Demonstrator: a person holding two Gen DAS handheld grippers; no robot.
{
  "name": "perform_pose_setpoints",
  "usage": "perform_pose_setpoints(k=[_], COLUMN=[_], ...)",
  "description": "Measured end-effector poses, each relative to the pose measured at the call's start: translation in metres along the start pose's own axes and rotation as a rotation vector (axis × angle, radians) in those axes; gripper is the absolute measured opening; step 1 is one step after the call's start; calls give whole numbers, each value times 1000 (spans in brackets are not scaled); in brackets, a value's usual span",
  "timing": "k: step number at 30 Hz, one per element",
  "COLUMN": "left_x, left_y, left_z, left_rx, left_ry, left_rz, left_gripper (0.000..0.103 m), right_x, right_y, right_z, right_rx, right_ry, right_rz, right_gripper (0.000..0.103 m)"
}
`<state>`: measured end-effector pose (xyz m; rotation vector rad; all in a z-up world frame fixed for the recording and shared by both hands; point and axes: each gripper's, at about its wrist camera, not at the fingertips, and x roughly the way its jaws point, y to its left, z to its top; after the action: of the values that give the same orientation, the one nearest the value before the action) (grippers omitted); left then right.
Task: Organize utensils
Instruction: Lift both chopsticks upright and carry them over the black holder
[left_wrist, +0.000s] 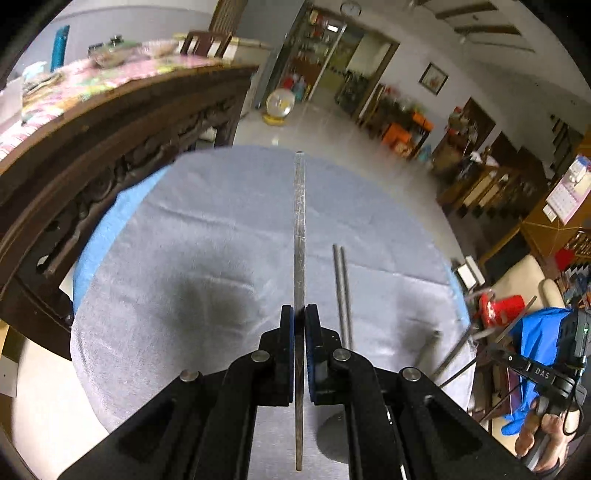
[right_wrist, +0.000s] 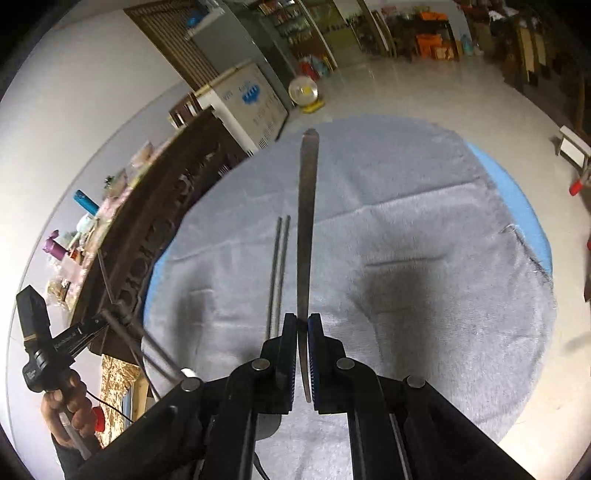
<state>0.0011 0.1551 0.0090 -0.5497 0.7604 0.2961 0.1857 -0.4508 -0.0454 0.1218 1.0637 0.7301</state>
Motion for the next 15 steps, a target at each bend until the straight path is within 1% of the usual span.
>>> perform_pose_setpoints(k=[6,11,15], left_x=[-28,-43,-51], left_y=[-17,-30,-47], left_z=[-5,-8,-11], left_rx=[4,29,70], left_ry=[-98,-157,-203], left_rz=[-34,-59,-57], left_gripper=[6,6,6], right_x=[-37,-60,-80], right_y=[19,35,49], right_z=[-6,-13,-15], right_rx=[-35,-58,-78], right_ry=[-60,-106,-143], right_rz=[23,45,65], right_gripper=[7,7,7])
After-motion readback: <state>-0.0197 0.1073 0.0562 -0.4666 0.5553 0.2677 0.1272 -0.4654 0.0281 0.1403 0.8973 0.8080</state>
